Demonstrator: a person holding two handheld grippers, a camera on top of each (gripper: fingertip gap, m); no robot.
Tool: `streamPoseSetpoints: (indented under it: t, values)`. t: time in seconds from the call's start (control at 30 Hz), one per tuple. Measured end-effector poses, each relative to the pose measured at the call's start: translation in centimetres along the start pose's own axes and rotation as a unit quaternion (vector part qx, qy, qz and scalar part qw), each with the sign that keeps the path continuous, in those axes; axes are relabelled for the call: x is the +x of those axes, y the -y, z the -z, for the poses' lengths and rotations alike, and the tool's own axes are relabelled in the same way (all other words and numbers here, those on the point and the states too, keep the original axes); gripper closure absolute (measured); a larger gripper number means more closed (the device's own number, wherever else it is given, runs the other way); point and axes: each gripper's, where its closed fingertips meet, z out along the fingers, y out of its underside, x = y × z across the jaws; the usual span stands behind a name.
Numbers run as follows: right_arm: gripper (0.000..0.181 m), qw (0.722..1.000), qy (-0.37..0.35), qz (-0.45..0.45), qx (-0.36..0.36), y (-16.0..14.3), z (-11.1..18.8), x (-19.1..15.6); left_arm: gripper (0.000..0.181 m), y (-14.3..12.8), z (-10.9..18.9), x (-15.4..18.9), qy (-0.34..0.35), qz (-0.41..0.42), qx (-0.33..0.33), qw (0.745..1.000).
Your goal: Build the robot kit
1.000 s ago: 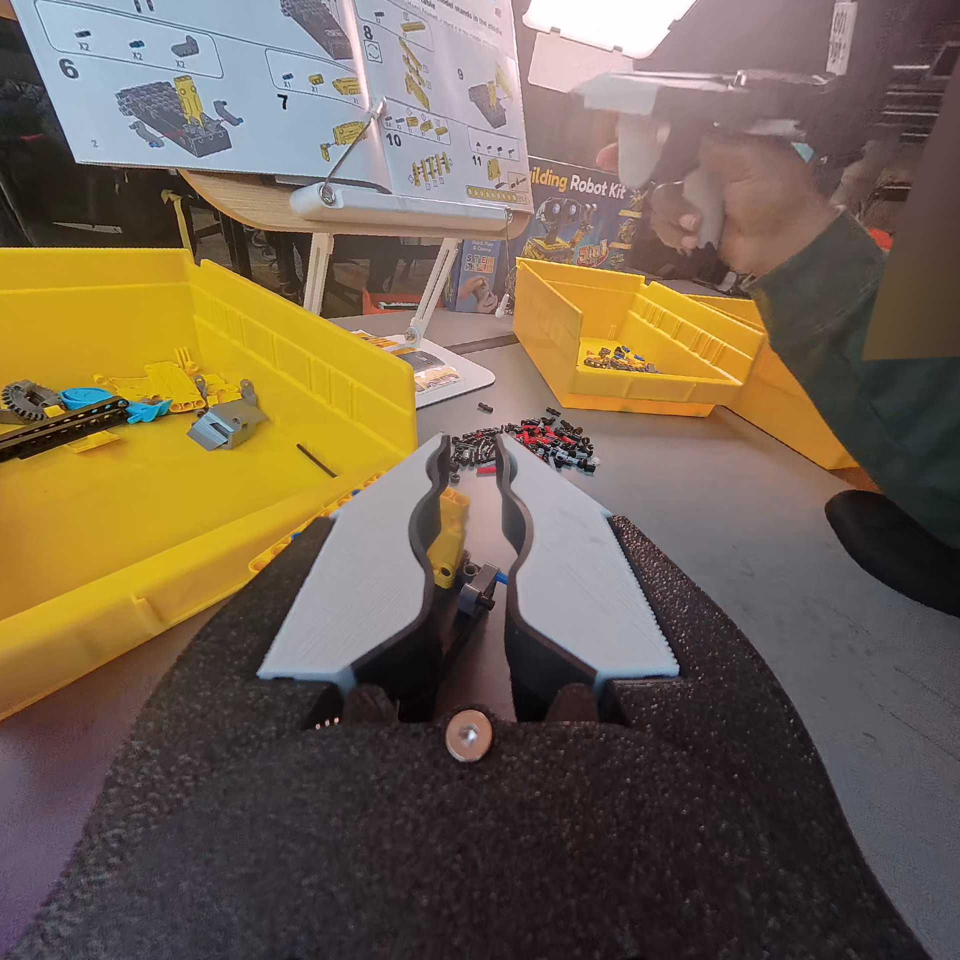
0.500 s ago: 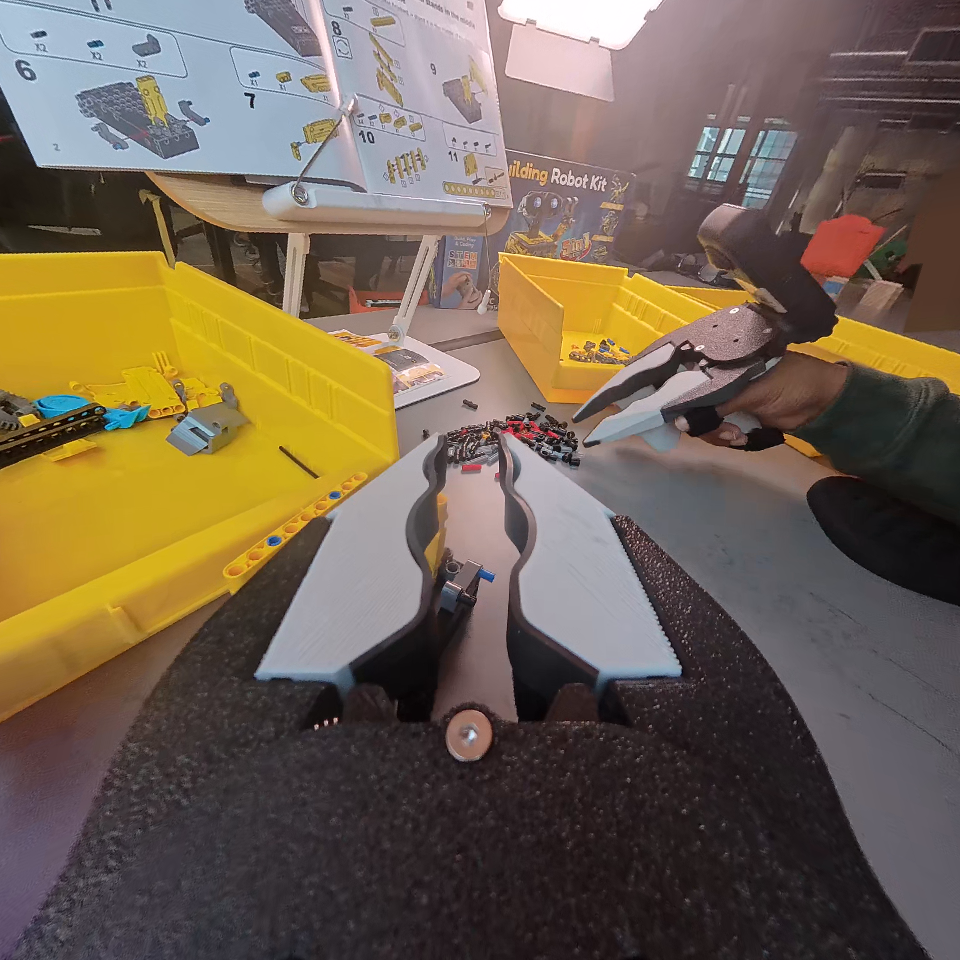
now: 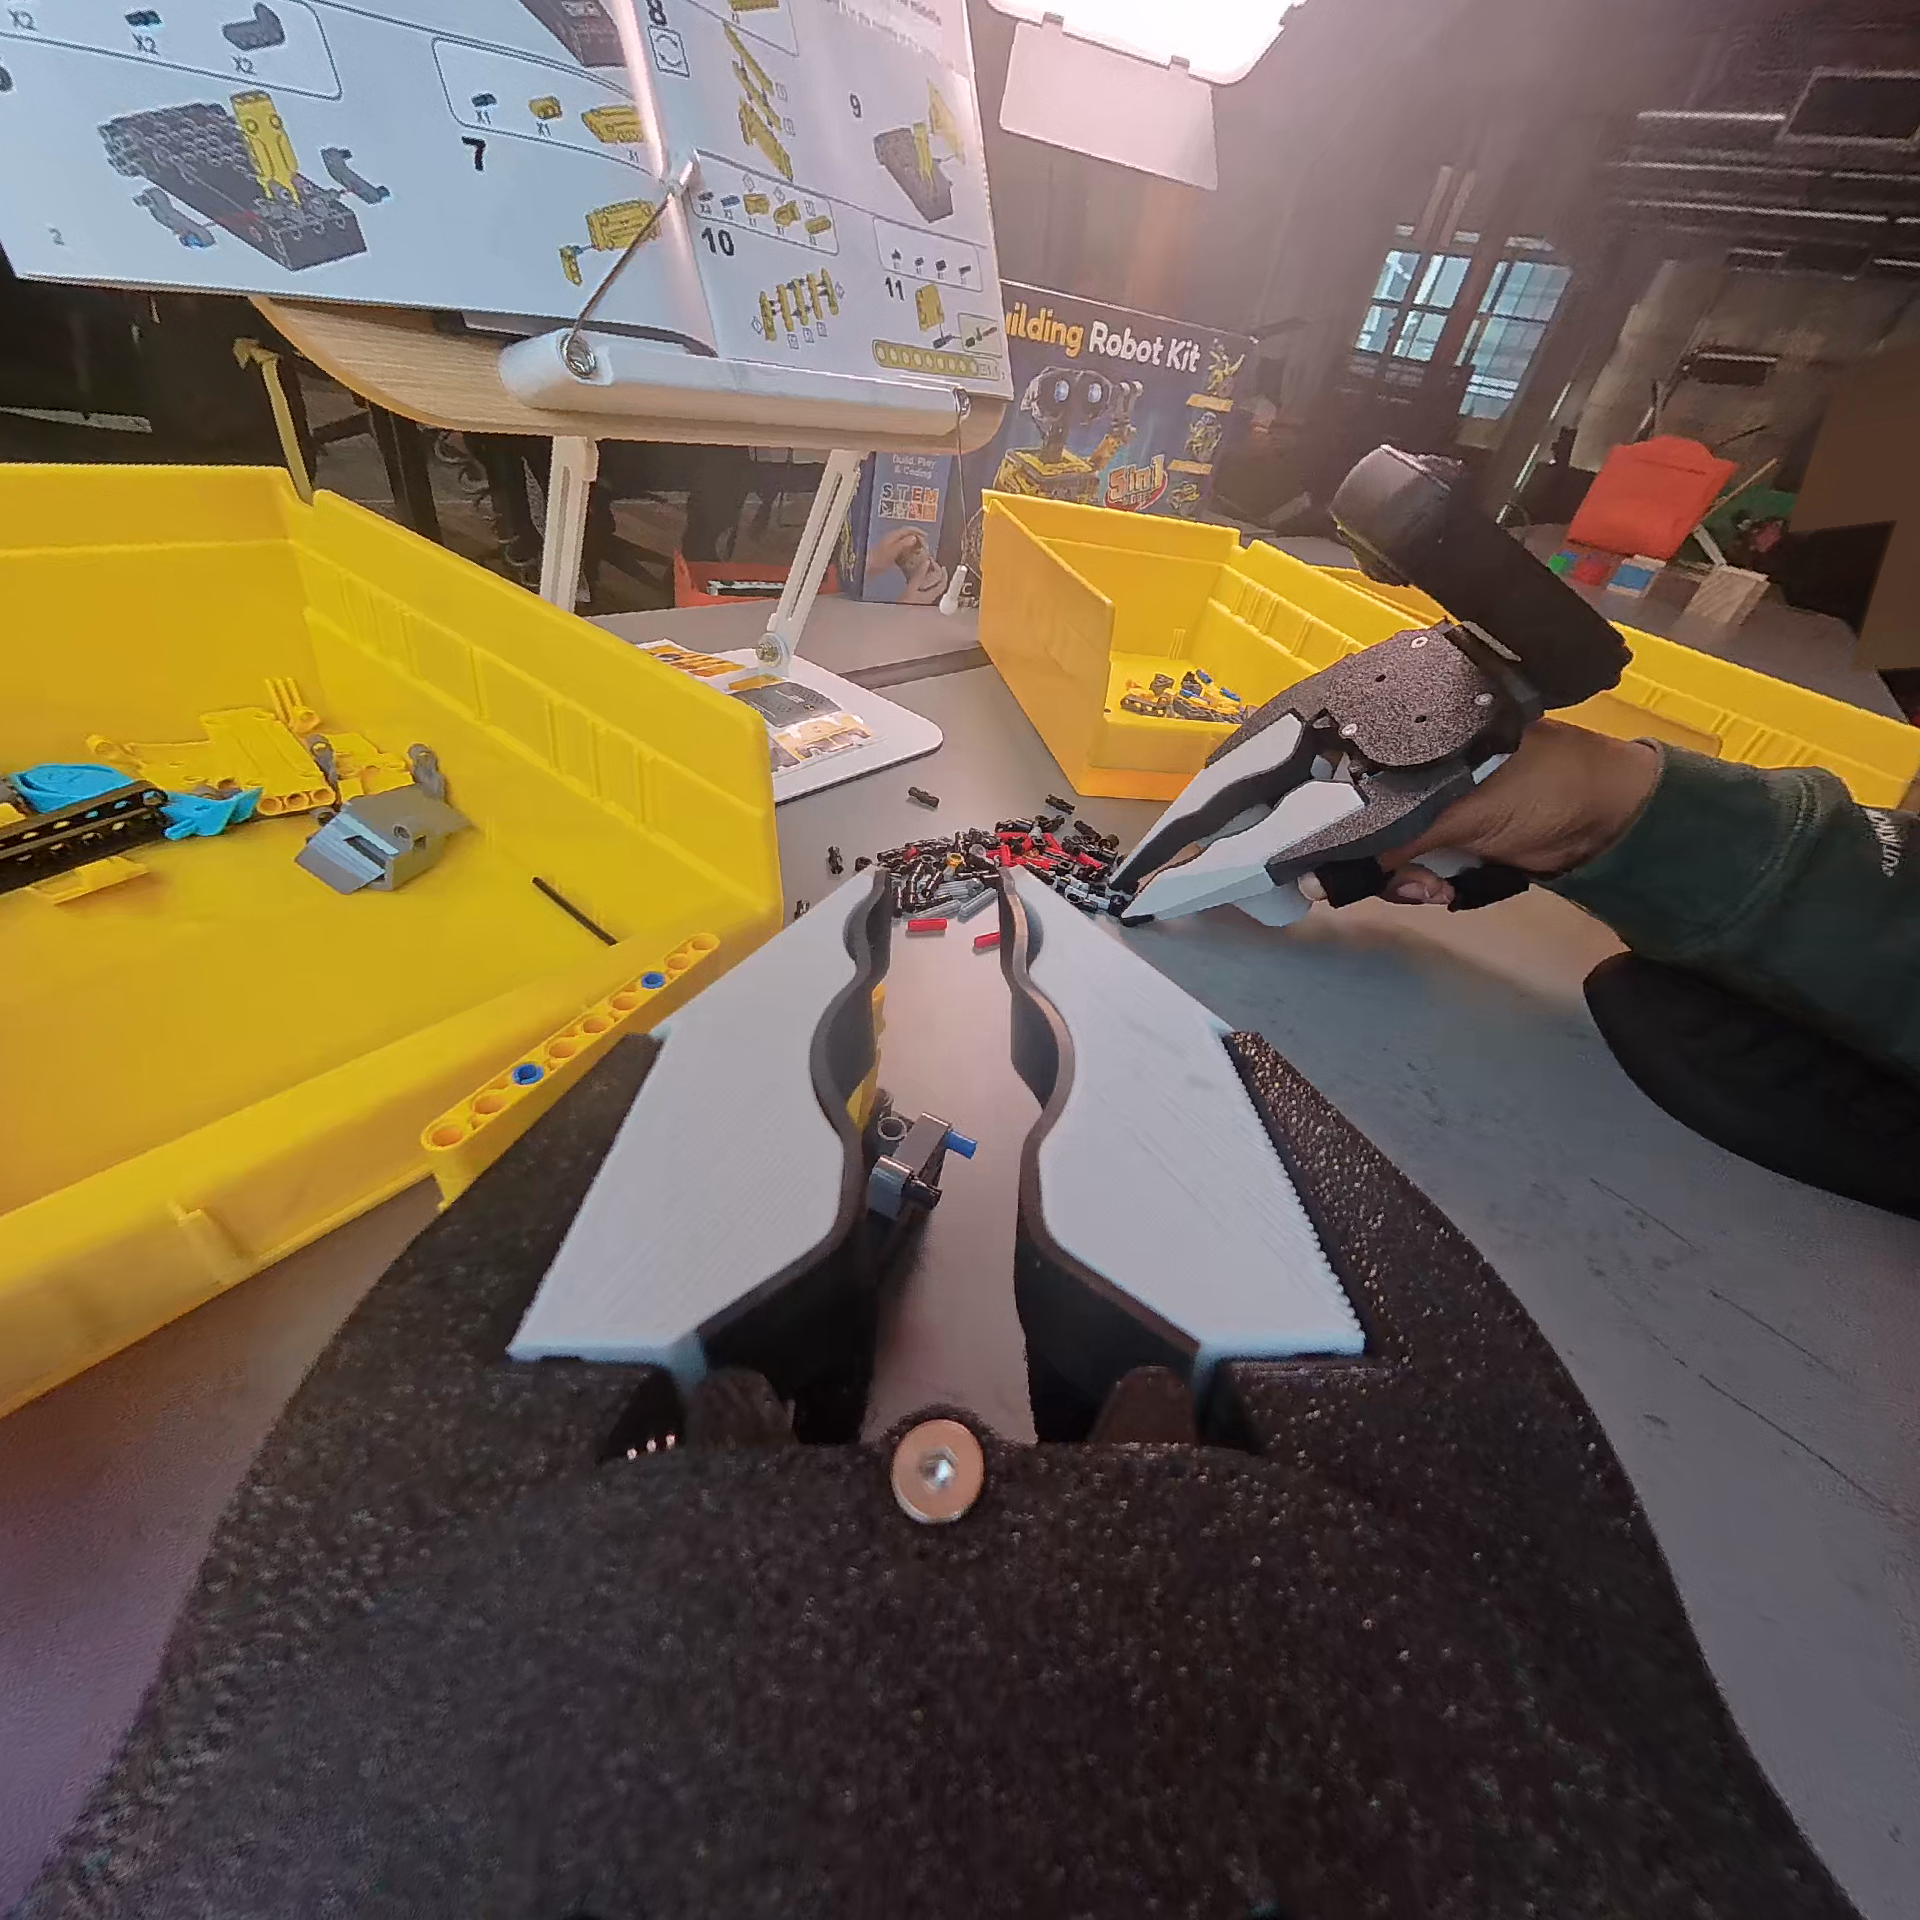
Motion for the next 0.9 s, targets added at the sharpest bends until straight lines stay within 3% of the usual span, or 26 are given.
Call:
streamPoseSetpoints:
  t: [0.33, 0.57, 0.77, 0.9]
  values:
    - [0.167, 0.998, -0.012, 0.060, 0.014, 0.5, 0.0, -0.9, 0.162, -0.1, 0.1, -0.3, 0.005, 0.006, -0.004, 1.000]
    - [0.160, 0.997, -0.008, 0.009, 0.078, 2.2, 1.3, 0.1, 0.161, -1.1, -0.1, -1.0, 0.035, -0.015, -0.038, 0.999]
    - [0.142, 0.992, -0.041, -0.030, 0.113, 3.1, 2.9, 1.8, 0.157, -1.6, -0.1, -1.3, 0.047, -0.017, -0.053, 0.997]
    - [0.124, 0.992, -0.021, -0.035, 0.116, 3.7, 2.8, 0.0, 0.156, -1.5, 0.0, -1.4, 0.044, -0.010, -0.051, 0.998]
